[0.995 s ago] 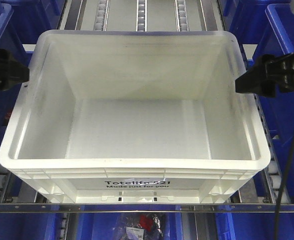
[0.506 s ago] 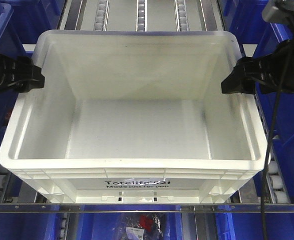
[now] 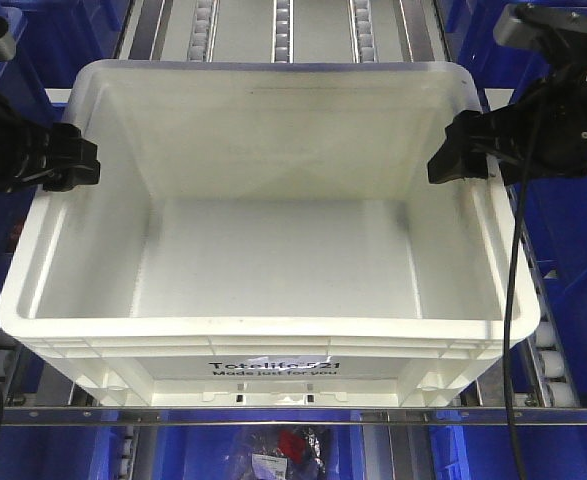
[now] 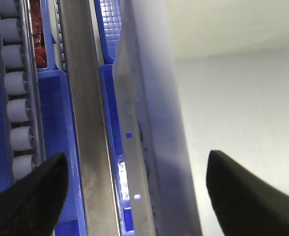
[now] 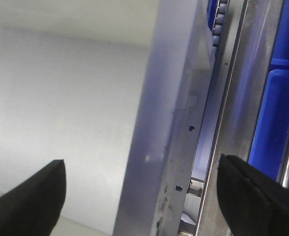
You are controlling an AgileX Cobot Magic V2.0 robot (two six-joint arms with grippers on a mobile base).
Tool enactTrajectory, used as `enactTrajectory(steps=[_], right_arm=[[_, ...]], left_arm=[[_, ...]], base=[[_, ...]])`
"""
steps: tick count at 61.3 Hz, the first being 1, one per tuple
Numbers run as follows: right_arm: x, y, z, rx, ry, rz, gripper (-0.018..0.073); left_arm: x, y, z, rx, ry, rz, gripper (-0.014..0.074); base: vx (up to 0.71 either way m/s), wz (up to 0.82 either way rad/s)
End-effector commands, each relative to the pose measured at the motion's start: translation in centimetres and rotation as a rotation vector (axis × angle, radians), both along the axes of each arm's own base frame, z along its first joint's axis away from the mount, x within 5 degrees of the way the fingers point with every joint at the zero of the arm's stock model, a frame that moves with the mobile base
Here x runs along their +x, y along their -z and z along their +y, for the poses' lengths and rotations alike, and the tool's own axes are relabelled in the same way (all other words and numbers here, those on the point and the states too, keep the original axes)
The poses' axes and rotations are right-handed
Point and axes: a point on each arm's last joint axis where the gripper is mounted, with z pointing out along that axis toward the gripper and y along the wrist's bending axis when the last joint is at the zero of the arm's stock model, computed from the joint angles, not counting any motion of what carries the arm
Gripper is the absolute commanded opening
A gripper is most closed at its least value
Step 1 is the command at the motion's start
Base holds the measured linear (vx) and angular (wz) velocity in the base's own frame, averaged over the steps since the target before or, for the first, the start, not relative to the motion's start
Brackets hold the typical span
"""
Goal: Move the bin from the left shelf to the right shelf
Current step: 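Close both grippers on the white tote's side rims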
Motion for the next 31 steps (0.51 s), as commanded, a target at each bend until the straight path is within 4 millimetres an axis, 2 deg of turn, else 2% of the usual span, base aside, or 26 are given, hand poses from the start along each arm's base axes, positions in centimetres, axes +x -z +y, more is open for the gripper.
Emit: enactTrajectory(steps=[1, 15, 31], right_arm=[[0.2, -1.5, 0.0, 0.023, 0.007, -0.073, 0.0594], [1.0, -0.3, 0.1, 0.018, 0.007, -0.033, 0.0594], [1.2, -0.1, 0.1, 0.018, 0.007, -0.028, 0.0594]], left_arm=[[0.3, -1.8, 0.0, -0.030, -0.009, -0.098, 0.0540], [0.7, -1.4, -0.1, -0.031, -0.005, -0.088, 0.0540], [0.7, -1.5, -0.7, -0.085, 0.024, -0.100, 0.0540]], base=[[0.00, 0.00], [0.00, 0.00], [0.00, 0.00]])
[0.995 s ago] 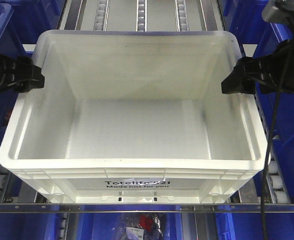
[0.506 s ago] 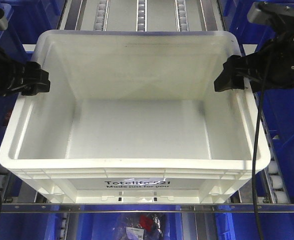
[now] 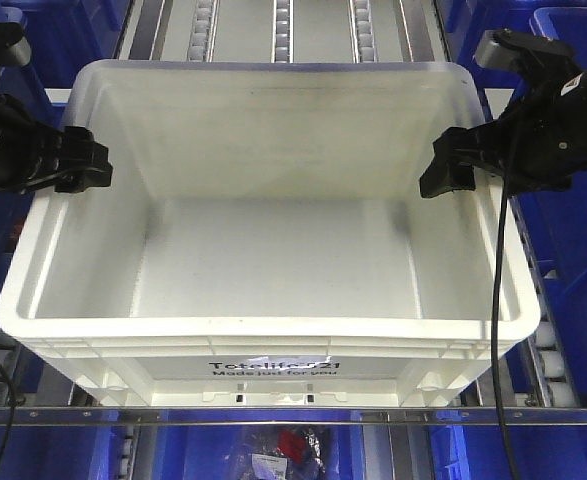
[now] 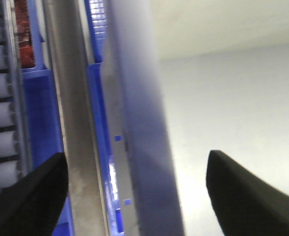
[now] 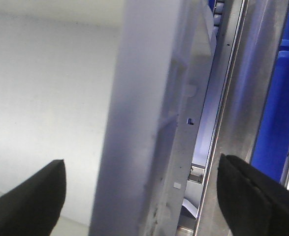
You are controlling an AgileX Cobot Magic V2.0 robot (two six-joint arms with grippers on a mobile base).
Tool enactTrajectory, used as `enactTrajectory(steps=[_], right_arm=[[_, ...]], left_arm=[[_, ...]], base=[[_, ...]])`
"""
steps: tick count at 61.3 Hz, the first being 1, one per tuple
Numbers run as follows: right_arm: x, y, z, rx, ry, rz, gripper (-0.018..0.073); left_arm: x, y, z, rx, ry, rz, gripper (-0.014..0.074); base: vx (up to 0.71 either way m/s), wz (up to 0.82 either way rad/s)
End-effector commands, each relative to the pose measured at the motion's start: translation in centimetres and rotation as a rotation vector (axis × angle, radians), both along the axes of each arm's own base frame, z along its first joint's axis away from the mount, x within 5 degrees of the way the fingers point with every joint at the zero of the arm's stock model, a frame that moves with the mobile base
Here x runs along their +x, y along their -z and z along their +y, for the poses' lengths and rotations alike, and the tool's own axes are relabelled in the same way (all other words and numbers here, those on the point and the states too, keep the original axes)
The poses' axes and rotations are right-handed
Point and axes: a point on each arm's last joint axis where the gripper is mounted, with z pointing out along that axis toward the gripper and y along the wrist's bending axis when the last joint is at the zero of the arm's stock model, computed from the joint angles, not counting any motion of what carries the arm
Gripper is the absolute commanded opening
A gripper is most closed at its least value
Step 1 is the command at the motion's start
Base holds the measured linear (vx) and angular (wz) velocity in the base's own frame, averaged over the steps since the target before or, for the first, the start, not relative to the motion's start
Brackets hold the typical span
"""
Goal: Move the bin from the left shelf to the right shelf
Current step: 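Close both grippers on the white tote's side rims, then lift and pull the gripped tote off the roller shelf toward the robot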
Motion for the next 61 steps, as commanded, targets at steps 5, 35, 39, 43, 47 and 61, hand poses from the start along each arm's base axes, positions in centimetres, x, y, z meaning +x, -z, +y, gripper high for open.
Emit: enactTrajectory(steps=[5, 35, 39, 43, 47, 61], right_arm=[[0.0, -2.1, 0.0, 0.025, 0.009, -0.094, 0.0594], [0.6, -1.1, 0.0, 0.021, 0.009, -0.066, 0.0594], [0.6, -1.1, 0.0, 0.021, 0.010, -0.067, 0.0594], [0.6, -1.1, 0.0, 0.021, 0.010, -0.068, 0.0592], [0.6, -1.1, 0.0, 0.021, 0.010, -0.067, 0.0584], [0.6, -1.1, 0.1, 0.026, 0.009, -0.062, 0.0392]], left_arm=[[0.2, -2.1, -0.2, -0.056, -0.008, -0.113, 0.0540], [0.9, -1.2, -0.3, -0.050, -0.009, -0.083, 0.0540], [0.9, -1.2, -0.3, -0.051, -0.009, -0.087, 0.0540], [0.9, -1.2, -0.3, -0.051, -0.010, -0.088, 0.0539], [0.9, -1.2, -0.3, -0.051, -0.010, -0.088, 0.0533], [0.9, -1.2, -0.4, -0.054, 0.010, -0.091, 0.0351]], base=[[0.00, 0.00], [0.00, 0.00], [0.00, 0.00], [0.00, 0.00], [0.00, 0.00], [0.00, 0.00]])
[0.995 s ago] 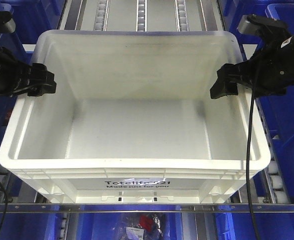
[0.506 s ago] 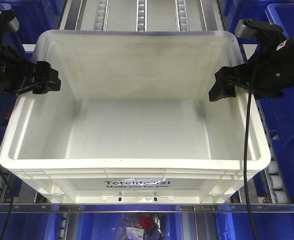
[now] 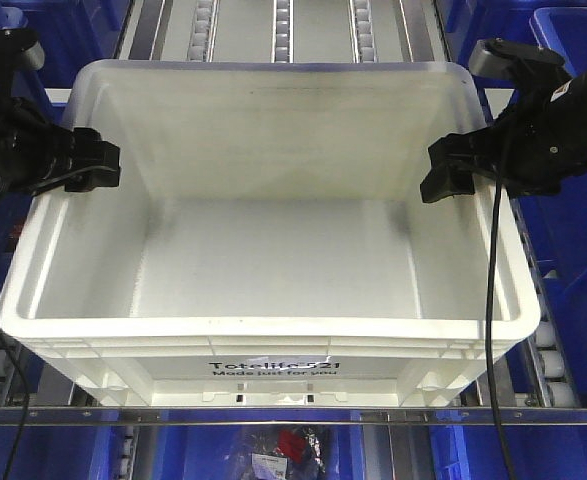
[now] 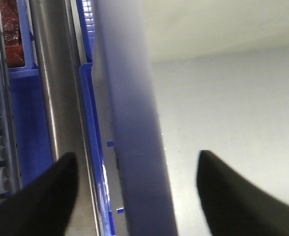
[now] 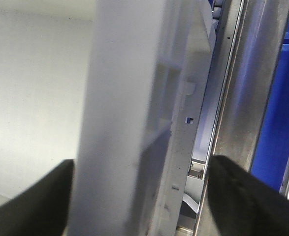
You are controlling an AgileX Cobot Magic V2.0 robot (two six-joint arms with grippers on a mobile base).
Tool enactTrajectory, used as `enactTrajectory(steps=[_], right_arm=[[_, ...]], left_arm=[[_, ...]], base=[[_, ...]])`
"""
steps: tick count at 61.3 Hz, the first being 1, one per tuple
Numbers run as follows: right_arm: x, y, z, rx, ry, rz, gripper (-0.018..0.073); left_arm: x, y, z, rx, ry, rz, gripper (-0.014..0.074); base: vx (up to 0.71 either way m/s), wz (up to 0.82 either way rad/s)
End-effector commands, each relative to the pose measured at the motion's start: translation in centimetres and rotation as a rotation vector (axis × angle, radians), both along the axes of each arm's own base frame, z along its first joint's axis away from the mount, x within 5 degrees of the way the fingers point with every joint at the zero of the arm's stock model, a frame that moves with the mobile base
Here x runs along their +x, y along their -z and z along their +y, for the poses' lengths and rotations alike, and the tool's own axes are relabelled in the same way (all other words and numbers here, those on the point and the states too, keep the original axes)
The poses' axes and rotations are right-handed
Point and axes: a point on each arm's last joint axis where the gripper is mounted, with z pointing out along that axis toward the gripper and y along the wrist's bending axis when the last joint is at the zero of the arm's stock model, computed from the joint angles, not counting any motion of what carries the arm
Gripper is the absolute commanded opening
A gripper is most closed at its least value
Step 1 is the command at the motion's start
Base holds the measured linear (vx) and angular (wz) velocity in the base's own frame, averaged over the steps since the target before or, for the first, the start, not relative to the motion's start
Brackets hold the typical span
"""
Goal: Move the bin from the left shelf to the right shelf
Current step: 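Lift and pull the gripped tote off the roller shelf toward the robot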
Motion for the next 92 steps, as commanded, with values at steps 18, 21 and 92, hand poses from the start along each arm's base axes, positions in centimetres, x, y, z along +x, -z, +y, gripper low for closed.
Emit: enactTrajectory(steps=[18, 21, 92], right_arm=[[0.0, -2.7, 0.4, 0.073, -0.016, -0.111, -0.0011], [0.0, -3.1, 0.5, 0.080, -0.015, -0.123, -0.0010], [-3.2, -7.4, 0.2, 0.102, -0.027, -0.233, -0.0004]], left_arm=[[-0.1, -2.4, -0.5, -0.080, 0.027, -0.114, -0.0010], [-0.1, -2.5, -0.5, -0.082, 0.027, -0.116, -0.0010], [-4.4, -7.2, 0.3, -0.118, 0.033, -0.264, -0.0005]], base=[[0.00, 0.00], [0.00, 0.00], [0.00, 0.00]])
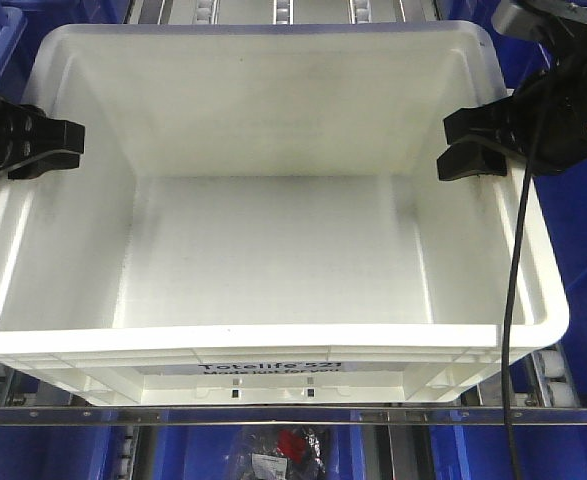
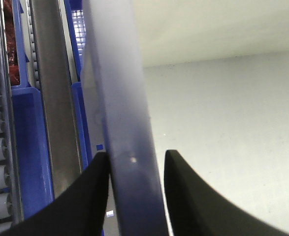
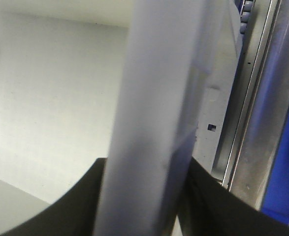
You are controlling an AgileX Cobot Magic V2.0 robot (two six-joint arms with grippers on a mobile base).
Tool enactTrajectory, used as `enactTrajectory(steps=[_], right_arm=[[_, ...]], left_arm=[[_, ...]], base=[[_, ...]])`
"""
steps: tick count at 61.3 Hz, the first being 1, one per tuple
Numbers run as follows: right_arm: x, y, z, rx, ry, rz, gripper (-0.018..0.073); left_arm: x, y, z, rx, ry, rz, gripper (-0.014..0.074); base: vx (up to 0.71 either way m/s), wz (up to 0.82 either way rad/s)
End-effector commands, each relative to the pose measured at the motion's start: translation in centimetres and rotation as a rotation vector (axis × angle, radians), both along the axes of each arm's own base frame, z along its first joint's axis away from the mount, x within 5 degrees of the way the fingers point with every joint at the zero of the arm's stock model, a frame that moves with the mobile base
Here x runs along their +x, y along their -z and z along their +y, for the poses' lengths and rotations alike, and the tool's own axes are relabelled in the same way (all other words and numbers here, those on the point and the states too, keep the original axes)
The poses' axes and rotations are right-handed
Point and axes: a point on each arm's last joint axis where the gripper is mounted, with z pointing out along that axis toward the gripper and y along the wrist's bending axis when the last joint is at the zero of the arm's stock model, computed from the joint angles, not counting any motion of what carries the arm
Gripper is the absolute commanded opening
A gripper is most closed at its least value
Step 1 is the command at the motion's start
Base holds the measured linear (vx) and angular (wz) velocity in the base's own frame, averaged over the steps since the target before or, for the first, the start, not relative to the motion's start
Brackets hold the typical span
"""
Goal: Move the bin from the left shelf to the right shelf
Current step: 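Lift and pull the gripped tote off the roller shelf toward the robot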
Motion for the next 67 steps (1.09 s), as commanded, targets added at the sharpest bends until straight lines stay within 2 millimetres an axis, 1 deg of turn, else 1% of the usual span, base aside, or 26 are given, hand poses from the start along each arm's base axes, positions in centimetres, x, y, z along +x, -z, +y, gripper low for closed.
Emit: enactTrajectory(steps=[1, 67], right_arm=[[-0.29, -2.74, -0.13, 0.030, 0.018, -0.137, -0.0004], [-0.61, -2.55, -0.09, 0.026, 0.000, -0.100, -0.0004]], left_arm=[[-0.68, -3.01, -0.23, -0.051, 0.019, -0.167, -0.0005], [-0.16, -3.46, -0.24, -0.084, -0.010, -0.228, -0.0005]], base=[[0.00, 0.00], [0.00, 0.00]])
